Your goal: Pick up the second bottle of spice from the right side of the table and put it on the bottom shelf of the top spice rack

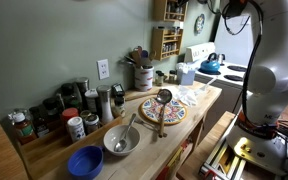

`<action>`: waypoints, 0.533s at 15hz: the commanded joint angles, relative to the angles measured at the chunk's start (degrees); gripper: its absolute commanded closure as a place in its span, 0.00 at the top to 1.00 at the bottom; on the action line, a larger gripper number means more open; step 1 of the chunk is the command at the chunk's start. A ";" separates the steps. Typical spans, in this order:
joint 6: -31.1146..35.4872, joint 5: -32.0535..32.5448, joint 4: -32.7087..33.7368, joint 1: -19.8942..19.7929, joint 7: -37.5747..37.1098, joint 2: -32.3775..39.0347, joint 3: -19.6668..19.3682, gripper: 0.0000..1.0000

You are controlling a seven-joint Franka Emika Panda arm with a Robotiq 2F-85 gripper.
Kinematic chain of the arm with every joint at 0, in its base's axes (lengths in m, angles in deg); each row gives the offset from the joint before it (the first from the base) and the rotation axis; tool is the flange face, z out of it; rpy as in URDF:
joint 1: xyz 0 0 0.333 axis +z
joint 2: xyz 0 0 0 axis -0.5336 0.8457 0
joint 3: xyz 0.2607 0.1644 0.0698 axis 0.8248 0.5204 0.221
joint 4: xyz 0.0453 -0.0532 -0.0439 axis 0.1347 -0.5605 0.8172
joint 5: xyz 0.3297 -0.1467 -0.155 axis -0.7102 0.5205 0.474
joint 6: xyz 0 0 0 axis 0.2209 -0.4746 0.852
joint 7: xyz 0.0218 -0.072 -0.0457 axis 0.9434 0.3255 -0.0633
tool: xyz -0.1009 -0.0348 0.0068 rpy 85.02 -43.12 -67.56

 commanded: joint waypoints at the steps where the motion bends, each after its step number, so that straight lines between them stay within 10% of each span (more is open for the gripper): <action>1: -1.86 0.46 3.40 -0.85 -1.30 1.68 -0.32 0.71; 8: -4.87 0.23 4.30 -1.80 -0.74 1.03 -0.13 1.00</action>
